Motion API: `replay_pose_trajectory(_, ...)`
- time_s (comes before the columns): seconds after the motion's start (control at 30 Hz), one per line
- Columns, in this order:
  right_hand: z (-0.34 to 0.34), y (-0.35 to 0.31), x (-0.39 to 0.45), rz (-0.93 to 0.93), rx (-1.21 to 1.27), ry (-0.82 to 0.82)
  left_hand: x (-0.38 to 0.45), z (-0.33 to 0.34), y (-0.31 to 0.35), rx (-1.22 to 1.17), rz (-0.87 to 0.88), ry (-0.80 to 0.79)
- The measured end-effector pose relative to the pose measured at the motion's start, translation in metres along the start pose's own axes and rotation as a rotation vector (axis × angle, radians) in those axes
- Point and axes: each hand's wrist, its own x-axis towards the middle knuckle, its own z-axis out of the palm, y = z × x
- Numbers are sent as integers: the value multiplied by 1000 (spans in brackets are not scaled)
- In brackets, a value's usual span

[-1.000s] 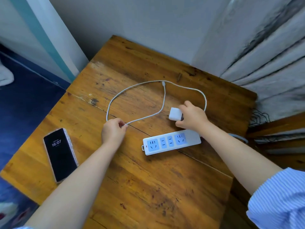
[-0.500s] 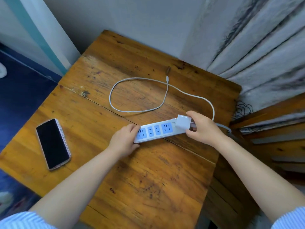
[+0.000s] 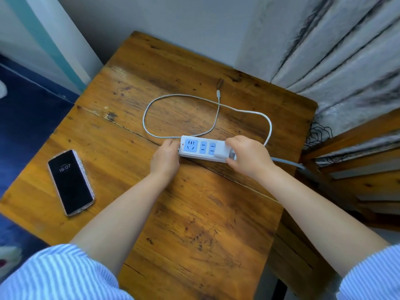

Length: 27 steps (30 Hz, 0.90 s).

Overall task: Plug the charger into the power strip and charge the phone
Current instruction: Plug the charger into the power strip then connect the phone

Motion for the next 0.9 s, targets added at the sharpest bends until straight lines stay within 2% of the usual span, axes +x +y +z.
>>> replay_pose_trajectory(0.57,-14,-74,43,242,-518,-299,23,7,-95,200,310,-168)
replay_pose_trajectory(0.9,-16,-79,61,238,-588,-470,25,14,-107,172,379,-123)
